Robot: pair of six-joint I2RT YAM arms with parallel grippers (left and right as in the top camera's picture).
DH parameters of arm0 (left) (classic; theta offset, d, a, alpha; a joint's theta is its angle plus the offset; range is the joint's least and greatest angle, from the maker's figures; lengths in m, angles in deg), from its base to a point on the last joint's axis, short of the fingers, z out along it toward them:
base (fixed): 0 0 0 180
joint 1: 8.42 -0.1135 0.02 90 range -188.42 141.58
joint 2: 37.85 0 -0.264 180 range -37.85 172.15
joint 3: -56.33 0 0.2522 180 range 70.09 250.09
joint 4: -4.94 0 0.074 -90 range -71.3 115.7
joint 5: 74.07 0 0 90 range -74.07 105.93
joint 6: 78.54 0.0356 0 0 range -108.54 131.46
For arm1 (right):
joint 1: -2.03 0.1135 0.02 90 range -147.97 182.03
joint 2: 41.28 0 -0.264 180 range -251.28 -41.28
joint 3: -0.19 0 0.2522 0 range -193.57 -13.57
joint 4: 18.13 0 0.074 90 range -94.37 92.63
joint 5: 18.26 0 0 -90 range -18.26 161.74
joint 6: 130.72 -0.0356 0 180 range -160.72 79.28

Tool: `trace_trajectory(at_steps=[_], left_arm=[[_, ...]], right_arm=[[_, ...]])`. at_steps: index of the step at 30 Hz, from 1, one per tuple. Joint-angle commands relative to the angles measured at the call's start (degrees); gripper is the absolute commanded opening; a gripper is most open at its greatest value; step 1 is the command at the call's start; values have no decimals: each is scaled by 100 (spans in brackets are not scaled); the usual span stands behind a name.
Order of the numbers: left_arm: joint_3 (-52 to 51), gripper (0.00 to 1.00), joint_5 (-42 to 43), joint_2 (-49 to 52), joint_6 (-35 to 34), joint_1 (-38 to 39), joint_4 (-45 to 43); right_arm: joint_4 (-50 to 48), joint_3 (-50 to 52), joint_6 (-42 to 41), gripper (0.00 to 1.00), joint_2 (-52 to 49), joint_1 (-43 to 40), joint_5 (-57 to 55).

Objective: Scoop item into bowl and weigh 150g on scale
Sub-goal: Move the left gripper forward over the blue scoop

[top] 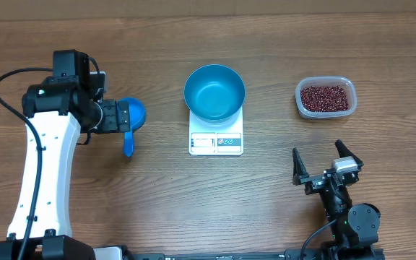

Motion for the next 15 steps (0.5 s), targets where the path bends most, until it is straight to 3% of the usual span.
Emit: trace_trajectory(at_steps=[1,7,15], left_arm=[[146,99,-162,33,-138,-269,15],[146,100,-114,35,-76,-745,-52],[146,100,-114,35,-103,-756,-146]], right_arm=[[-17,59,87,100,57,-15,26],[-17,59,87,100,57,-15,26],[-17,59,87,100,57,-15,26]])
